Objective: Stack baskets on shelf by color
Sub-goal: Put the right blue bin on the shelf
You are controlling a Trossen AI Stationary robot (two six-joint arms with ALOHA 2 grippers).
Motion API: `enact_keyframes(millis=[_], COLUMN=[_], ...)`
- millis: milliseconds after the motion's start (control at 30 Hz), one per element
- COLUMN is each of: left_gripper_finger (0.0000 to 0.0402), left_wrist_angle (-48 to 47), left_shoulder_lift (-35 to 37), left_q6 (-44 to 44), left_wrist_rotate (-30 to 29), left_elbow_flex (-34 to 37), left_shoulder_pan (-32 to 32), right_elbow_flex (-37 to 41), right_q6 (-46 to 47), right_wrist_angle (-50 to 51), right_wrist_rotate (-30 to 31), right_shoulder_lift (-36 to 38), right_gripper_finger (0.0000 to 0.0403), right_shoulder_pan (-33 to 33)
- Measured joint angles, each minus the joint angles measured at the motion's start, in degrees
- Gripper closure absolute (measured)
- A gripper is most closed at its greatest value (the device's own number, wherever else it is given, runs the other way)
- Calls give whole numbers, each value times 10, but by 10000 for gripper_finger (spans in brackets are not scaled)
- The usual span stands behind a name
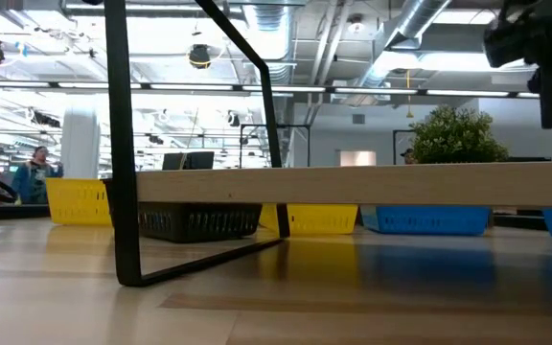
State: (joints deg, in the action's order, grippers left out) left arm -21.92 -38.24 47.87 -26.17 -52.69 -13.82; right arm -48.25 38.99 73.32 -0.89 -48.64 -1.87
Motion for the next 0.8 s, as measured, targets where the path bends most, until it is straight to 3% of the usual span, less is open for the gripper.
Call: enact_keyframes(millis=[200, 367, 800], left_gripper_finger=[164, 164, 164], left_wrist_angle=[-32, -45, -56], left_shoulder_lift=[0, 0, 0], left_q6=[24, 24, 24], left_wrist_rotate=[0, 1, 1], left_elbow_flex=[0, 0, 0], left_shoulder_pan=[0, 0, 0], right_elbow_flex=[0, 0, 21], right_q6=[-89, -111, -110], right_wrist_angle=[7, 7, 15], right_wrist_rotate=[-7, -8, -1], right_shoulder_lift=[-67, -99, -71], right_gripper_finger=[148, 148, 148], right_shoulder_pan=[-17, -47, -100])
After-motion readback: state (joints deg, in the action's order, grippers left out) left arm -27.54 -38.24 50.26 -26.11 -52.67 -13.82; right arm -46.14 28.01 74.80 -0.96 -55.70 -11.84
